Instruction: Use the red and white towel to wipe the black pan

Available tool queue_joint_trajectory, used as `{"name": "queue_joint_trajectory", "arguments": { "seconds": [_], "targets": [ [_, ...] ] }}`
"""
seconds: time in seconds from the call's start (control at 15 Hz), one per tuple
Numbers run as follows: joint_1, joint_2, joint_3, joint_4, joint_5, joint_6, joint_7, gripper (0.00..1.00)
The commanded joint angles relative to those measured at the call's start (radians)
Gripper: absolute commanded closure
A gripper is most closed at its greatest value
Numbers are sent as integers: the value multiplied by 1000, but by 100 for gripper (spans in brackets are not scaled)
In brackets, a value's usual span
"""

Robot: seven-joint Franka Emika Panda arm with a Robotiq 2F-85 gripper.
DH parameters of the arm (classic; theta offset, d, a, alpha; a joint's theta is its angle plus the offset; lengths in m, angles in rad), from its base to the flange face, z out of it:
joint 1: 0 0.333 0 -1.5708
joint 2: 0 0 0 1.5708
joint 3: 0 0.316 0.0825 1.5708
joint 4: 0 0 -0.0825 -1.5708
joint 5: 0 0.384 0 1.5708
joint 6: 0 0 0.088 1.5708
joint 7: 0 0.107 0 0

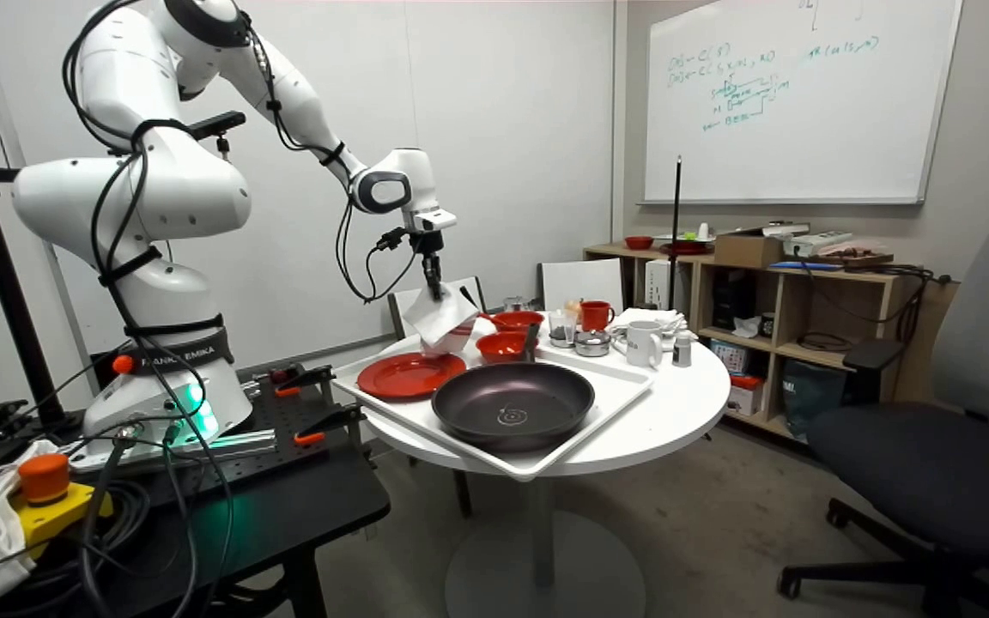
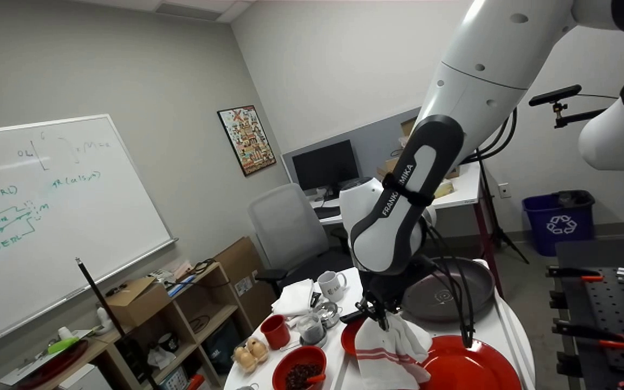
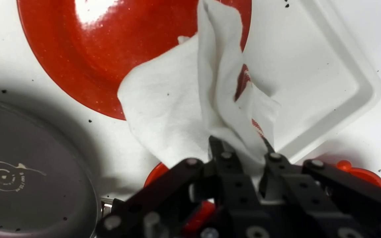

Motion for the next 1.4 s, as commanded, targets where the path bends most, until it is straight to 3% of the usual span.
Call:
{"name": "queue_joint_trajectory", "arguments": {
  "seconds": [0.0, 1.33],
  "targets": [
    [2, -80, -11, 60, 79, -50, -55, 97],
    [-1, -227, -35, 168, 209, -168, -113, 97]
  ]
}}
